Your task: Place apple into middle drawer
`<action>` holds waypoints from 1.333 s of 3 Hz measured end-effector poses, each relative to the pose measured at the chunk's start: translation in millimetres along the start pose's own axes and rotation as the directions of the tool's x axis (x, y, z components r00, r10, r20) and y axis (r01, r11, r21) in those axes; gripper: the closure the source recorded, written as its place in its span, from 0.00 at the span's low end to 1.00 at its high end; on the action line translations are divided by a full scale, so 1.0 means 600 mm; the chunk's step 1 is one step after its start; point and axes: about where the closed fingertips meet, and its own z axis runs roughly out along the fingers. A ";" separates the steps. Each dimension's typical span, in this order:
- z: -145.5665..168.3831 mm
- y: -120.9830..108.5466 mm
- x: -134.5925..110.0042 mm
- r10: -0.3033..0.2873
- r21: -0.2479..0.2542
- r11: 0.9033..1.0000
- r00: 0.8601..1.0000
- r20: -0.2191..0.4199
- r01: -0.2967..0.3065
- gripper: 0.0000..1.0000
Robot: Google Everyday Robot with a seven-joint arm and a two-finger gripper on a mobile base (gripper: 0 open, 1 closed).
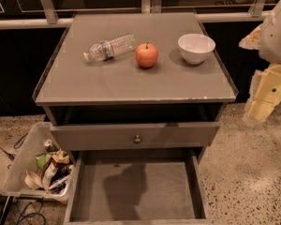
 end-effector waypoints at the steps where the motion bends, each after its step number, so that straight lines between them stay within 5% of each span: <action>1: 0.000 0.000 0.000 0.000 0.000 1.000 1.000 0.000 0.000 0.00; 2: 0.002 -0.009 -0.014 -0.026 0.015 1.000 1.000 0.012 0.026 0.00; 4: 0.027 -0.112 -0.105 -0.183 0.100 0.980 0.977 0.110 0.172 0.00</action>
Offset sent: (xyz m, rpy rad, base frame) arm 0.0175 0.0143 -0.0017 0.0015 -0.0253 0.0577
